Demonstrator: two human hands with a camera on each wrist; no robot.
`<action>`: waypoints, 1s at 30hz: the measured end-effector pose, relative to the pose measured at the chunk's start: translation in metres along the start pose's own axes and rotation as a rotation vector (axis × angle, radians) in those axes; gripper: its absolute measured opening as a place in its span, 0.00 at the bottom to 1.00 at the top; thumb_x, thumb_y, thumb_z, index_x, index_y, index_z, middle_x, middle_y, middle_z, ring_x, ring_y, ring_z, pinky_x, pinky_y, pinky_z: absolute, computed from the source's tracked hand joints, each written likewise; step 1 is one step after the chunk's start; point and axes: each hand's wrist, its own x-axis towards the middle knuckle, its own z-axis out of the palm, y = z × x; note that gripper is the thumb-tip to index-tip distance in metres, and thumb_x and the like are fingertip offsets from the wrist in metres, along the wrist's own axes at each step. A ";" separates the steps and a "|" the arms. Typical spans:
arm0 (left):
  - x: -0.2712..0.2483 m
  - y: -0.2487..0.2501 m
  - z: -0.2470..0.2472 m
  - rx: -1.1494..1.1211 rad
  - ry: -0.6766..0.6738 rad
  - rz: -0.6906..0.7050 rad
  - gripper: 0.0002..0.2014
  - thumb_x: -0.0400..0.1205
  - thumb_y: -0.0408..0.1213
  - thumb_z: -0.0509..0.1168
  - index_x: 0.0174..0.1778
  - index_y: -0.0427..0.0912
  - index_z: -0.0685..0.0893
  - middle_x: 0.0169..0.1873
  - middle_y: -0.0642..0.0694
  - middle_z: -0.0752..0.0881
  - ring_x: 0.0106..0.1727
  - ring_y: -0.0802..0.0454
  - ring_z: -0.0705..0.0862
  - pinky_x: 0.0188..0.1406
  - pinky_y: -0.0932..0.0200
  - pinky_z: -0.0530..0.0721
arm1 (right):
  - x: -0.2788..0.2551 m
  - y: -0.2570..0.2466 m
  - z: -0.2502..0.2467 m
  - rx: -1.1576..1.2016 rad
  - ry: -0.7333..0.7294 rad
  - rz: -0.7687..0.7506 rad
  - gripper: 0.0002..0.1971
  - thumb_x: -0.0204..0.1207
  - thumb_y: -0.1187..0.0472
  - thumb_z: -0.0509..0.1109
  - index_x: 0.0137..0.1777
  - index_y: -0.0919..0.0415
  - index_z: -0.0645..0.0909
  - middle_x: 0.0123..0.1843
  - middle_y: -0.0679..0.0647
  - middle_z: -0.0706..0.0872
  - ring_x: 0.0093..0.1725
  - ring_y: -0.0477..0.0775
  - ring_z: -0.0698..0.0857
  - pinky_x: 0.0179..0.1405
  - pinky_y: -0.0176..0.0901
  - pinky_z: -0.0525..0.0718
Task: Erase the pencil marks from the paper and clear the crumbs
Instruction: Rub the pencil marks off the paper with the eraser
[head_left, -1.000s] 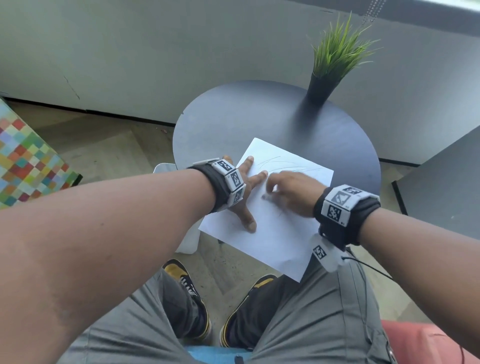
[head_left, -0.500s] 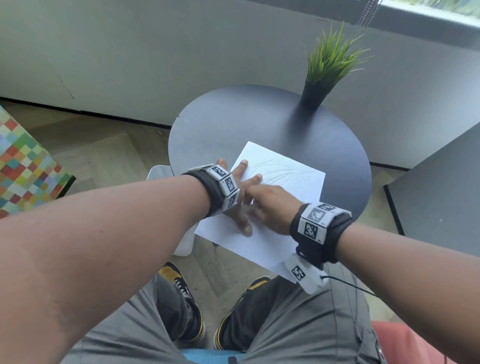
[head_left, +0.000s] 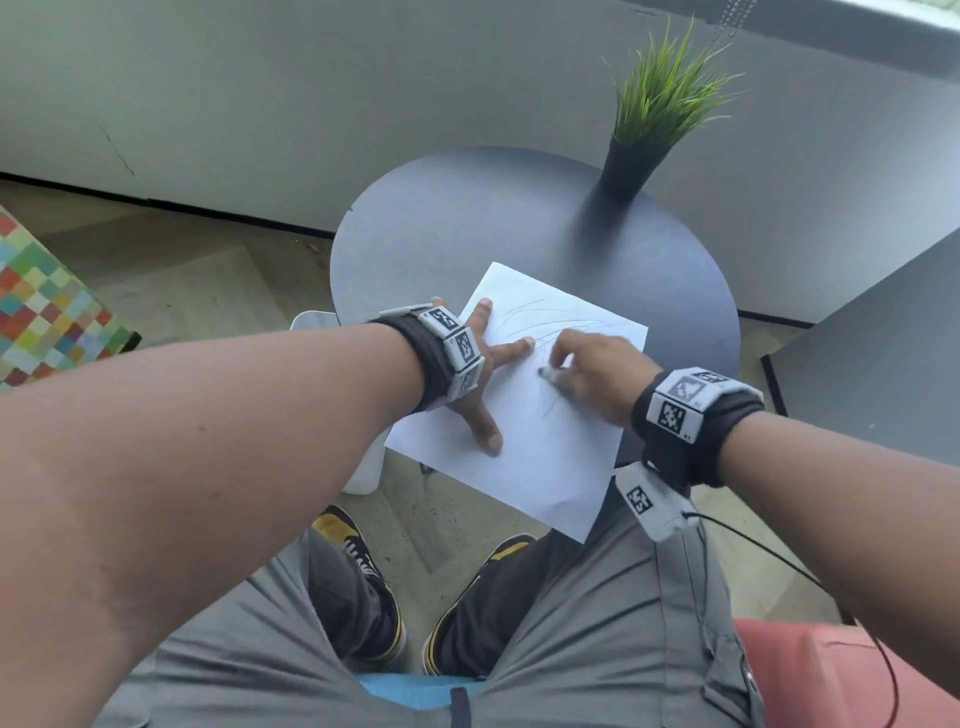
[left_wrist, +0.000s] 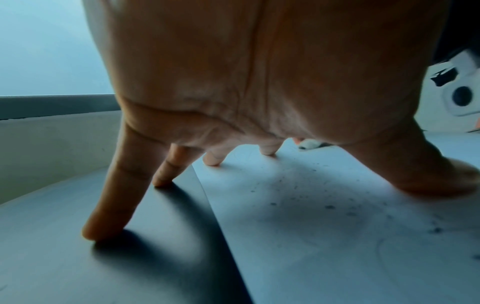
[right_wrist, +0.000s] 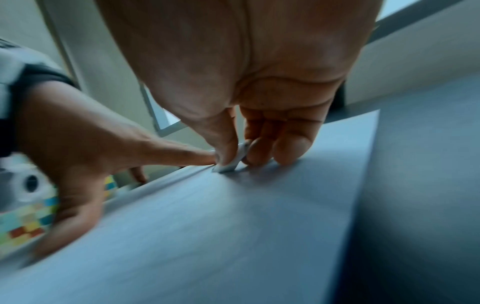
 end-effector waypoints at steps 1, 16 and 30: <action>0.000 0.000 0.000 -0.001 -0.004 -0.002 0.68 0.49 0.85 0.66 0.77 0.78 0.29 0.84 0.43 0.28 0.80 0.14 0.43 0.74 0.21 0.59 | 0.000 0.003 -0.001 0.003 0.012 0.040 0.13 0.80 0.42 0.65 0.53 0.50 0.78 0.54 0.52 0.83 0.55 0.56 0.79 0.52 0.46 0.77; 0.007 0.001 -0.004 0.112 0.014 0.048 0.74 0.47 0.86 0.65 0.82 0.67 0.30 0.86 0.46 0.32 0.84 0.23 0.49 0.79 0.24 0.54 | -0.029 -0.024 0.005 -0.114 -0.214 -0.235 0.12 0.85 0.47 0.57 0.56 0.54 0.72 0.46 0.55 0.82 0.46 0.60 0.79 0.43 0.49 0.77; 0.005 0.009 0.003 0.051 0.060 0.068 0.72 0.55 0.82 0.69 0.86 0.59 0.34 0.86 0.45 0.33 0.86 0.31 0.39 0.76 0.24 0.58 | -0.010 -0.008 -0.003 -0.021 -0.061 0.061 0.13 0.84 0.46 0.58 0.56 0.55 0.72 0.48 0.57 0.81 0.48 0.63 0.81 0.47 0.51 0.81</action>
